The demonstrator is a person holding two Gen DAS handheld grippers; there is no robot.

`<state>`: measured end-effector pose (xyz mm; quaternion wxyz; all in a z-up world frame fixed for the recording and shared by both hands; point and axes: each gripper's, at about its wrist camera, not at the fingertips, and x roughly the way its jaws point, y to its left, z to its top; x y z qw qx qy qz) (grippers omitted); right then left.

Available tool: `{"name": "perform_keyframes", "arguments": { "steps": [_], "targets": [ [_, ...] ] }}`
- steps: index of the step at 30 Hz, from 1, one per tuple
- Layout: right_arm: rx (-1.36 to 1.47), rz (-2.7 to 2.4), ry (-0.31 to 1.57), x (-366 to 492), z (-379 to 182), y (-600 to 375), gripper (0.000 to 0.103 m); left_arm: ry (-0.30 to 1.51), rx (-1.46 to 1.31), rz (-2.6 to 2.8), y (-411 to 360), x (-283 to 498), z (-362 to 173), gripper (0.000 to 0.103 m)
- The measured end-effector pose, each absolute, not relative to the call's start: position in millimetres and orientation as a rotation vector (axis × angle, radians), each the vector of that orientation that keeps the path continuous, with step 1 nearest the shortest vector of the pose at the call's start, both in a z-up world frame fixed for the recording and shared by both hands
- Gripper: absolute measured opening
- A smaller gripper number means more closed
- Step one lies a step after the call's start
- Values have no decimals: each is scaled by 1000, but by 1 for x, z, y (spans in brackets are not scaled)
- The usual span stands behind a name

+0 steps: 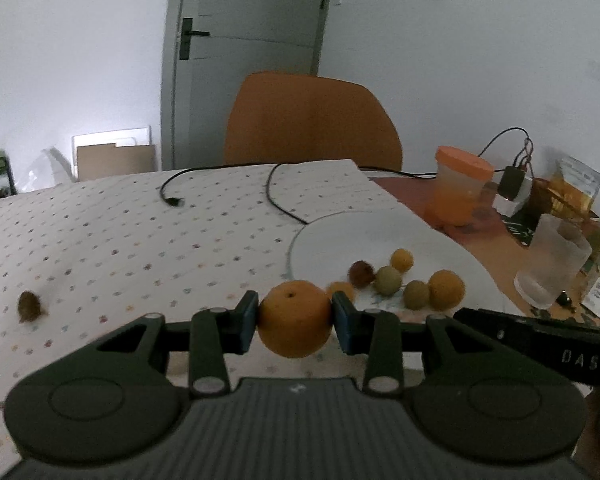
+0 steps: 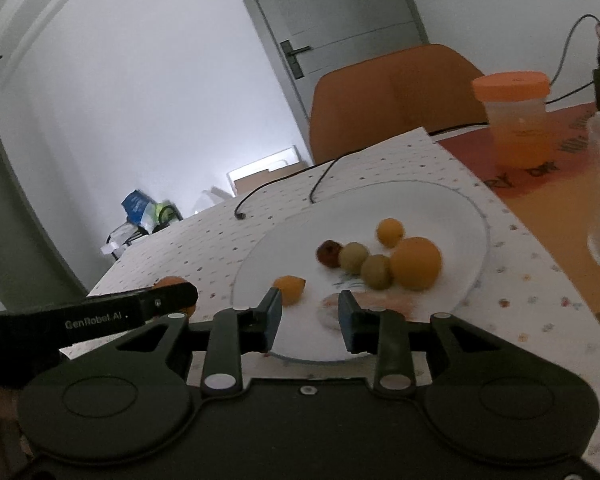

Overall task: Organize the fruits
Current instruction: 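Carry both oranges onto the white plate and open both tools, then move both open tools toward the pale peeled fruit and last kiwi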

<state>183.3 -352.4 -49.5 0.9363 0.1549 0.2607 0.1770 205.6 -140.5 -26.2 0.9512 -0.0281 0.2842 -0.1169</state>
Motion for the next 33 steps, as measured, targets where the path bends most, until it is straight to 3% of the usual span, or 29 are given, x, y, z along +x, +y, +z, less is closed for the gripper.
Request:
{"name": "perform_keyframes", "arguments": {
  "steps": [7, 17, 26, 33],
  "targets": [
    [334, 326, 527, 179, -49, -371, 32, 563, -37, -281, -164, 213, -21, 39],
    [343, 306, 520, 175, -46, -382, 39, 549, -31, -223, -157, 209, -18, 62],
    [326, 298, 515, 175, -45, -370, 63, 536, -33, -158, -130, 199, -15, 87],
    [298, 299, 510, 176, -41, -356, 82, 528, -66, -129, -107, 191, -13, 92]
  ]
}}
